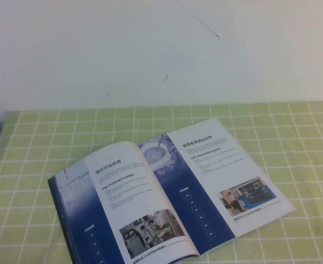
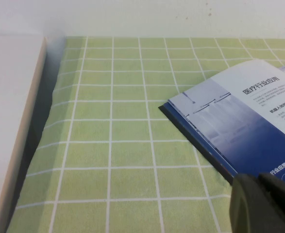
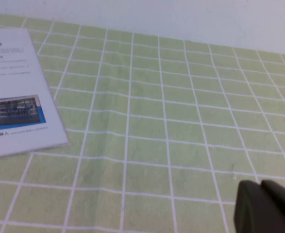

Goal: Close book
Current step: 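Close the open booklet and leave it lying on the table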

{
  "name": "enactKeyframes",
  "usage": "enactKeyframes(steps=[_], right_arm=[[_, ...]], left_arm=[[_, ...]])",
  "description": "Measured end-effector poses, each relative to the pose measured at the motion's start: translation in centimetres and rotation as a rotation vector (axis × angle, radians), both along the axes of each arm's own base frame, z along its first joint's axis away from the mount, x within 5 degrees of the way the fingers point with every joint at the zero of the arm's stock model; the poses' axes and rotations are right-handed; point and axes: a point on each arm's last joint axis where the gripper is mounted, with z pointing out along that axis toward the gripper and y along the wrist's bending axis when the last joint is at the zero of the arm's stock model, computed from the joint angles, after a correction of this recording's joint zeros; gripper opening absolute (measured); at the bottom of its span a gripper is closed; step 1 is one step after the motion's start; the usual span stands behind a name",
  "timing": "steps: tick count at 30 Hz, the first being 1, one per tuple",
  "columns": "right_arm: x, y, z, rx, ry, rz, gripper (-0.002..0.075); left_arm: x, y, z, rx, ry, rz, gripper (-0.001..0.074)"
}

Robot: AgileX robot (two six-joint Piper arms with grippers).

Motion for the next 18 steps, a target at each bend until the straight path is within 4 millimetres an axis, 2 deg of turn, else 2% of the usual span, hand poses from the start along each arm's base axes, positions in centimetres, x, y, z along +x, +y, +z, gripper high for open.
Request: enactKeyframes(steps=[18], right_arm=[[0.0,0.0,0.0,0.0,0.0,0.0,-0.0003]], left_arm=[[0.01,0.1,0.0,0.04,-0.005,0.0,-0.0003]])
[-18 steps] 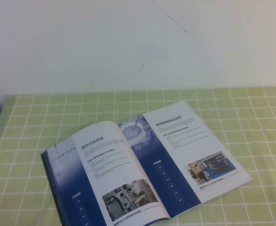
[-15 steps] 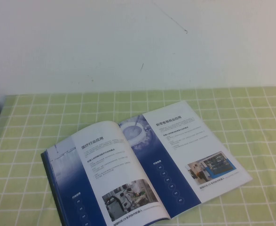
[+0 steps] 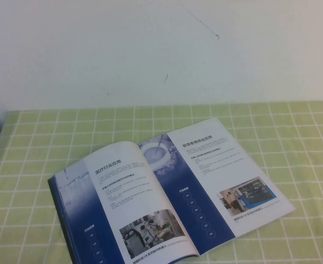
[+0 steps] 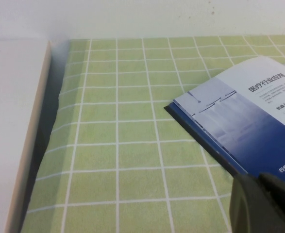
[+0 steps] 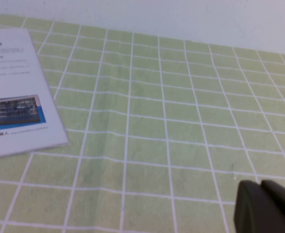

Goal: Close book
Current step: 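Close the open booklet and leave it lying on the table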

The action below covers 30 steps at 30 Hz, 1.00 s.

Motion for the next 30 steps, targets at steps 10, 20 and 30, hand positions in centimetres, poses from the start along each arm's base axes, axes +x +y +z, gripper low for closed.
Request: enactKeyframes(steps=[10,20,30], right_arm=[[0.0,0.0,0.1,0.0,-0.006,0.0,-0.0003],[0.0,0.0,0.1,0.0,-0.011,0.001,-0.0003],[0.5,0.3,4.0,-0.013,-0.48,0.032,-0.0003]], left_arm=[[0.0,0.3,0.0,0.085,-0.01,0.006,-0.0003],[0.0,0.3,0.0,0.098,-0.016,0.007,-0.0003],[0.2,0.0,4.1,0.044,-0.483,-0.002,-0.0003]])
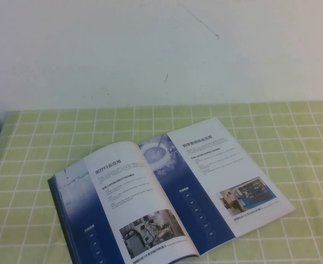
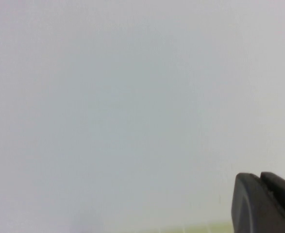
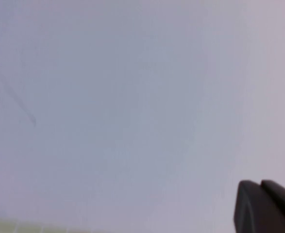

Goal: Close book
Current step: 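Close the open booklet and leave it lying on the table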

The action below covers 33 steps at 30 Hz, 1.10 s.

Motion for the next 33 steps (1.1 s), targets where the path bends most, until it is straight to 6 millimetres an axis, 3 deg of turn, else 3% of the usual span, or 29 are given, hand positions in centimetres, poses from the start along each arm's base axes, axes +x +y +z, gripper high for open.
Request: enactKeyframes(steps=[6,13,23,26,33], right_arm=[[-1.1,0.2,3.2,-0.012,-0.376,0.025,-0.0003],[-2.5,0.3,5.1,-0.008,-0.632,0.04,-0.0003],[-1.9,0.3,4.4,-0.003,-0.536,0.034,-0.0003],[-1.4,0.2,4.2,0.002,-0.407,0.024,-0.0003],[-1.7,0.0,7.9,0.016,-0.099,-0.005,-0.0003]], left_arm=[[-1.2,-0.1,3.0,-0.038,-0.35,-0.025,-0.0003],[-2.1,-0.1,4.2,-0.058,-0.523,-0.037,-0.0003],[-2.2,0.3,4.4,-0.13,-0.536,-0.023,-0.0003],[-2.1,0.7,4.3,-0.203,-0.516,-0.012,-0.0003],[-2.1,0.7,4.3,-0.226,-0.514,-0.025,-0.0003]])
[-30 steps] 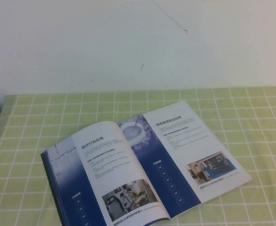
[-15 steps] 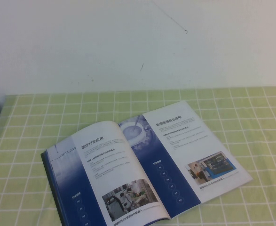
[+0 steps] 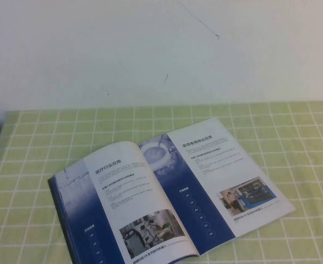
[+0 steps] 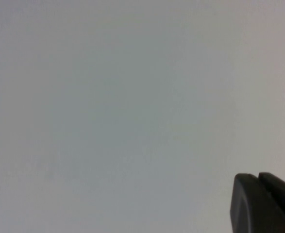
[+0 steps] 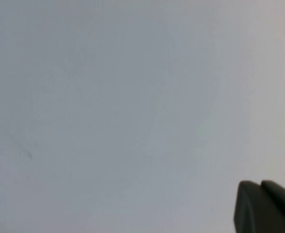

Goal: Close book
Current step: 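Close the open booklet and leave it lying on the table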

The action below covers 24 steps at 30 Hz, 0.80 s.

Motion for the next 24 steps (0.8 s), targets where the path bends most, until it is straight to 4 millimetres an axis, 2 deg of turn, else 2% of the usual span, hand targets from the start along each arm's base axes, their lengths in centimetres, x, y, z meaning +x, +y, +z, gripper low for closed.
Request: enactKeyframes(steps=[6,10,13,15,20,24], right_arm=[[1.8,-0.1,3.3,0.018,0.355,-0.011,-0.0003],[4.4,0.2,4.5,-0.043,0.623,0.036,-0.0003],[6.5,0.8,5.0,-0.096,0.76,0.119,-0.0003],[8.3,1.3,4.8,-0.12,0.822,0.192,-0.0003],[12.6,2.8,4.0,-0.126,0.917,0.403,-0.0003],[16.5,4.1,2.1,-0.119,0.969,0.556,-0.0003]], left_arm=[[-0.1,0.0,0.2,-0.021,-0.023,-0.015,-0.0003],[0.0,0.1,0.0,-0.037,0.005,-0.021,-0.0003],[0.7,0.0,-0.7,-0.038,0.123,-0.031,-0.0003],[0.9,-0.2,-0.4,-0.02,0.224,-0.039,-0.0003],[0.2,-0.4,2.3,0.087,0.429,-0.031,-0.0003],[-0.3,-0.5,3.2,0.154,0.572,-0.026,-0.0003]])
